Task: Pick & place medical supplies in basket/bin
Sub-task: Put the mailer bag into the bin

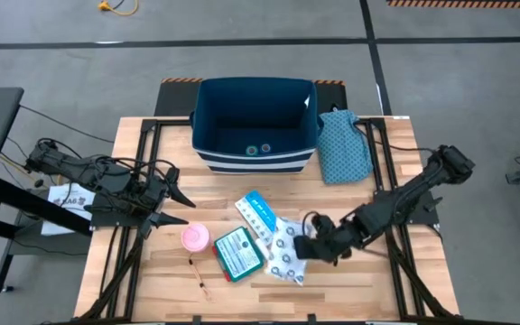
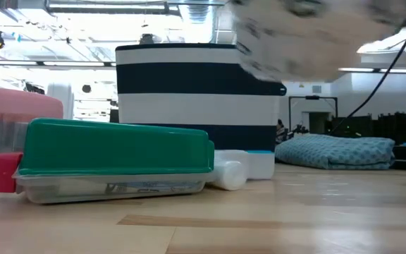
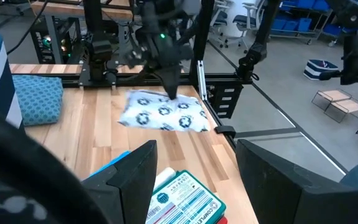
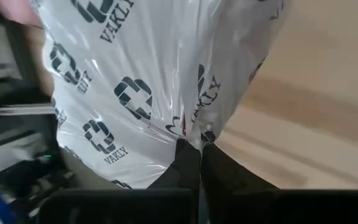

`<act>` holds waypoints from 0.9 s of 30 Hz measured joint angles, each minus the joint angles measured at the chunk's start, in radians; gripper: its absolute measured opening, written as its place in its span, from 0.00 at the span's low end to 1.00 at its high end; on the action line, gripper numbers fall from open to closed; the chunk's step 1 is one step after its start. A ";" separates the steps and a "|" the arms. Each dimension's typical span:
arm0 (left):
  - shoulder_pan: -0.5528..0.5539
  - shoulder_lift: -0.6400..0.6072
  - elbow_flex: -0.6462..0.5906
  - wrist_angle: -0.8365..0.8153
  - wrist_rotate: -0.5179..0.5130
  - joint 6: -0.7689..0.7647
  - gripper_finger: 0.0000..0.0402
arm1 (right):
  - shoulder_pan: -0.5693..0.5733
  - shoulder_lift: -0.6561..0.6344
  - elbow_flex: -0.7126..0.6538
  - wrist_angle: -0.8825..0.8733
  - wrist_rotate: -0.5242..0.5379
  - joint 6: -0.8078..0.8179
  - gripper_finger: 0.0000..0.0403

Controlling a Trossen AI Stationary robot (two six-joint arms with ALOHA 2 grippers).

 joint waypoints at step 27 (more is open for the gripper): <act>0.000 -0.001 0.000 0.042 -0.273 -0.106 0.52 | -0.863 -0.108 0.422 0.179 -0.237 -1.285 0.00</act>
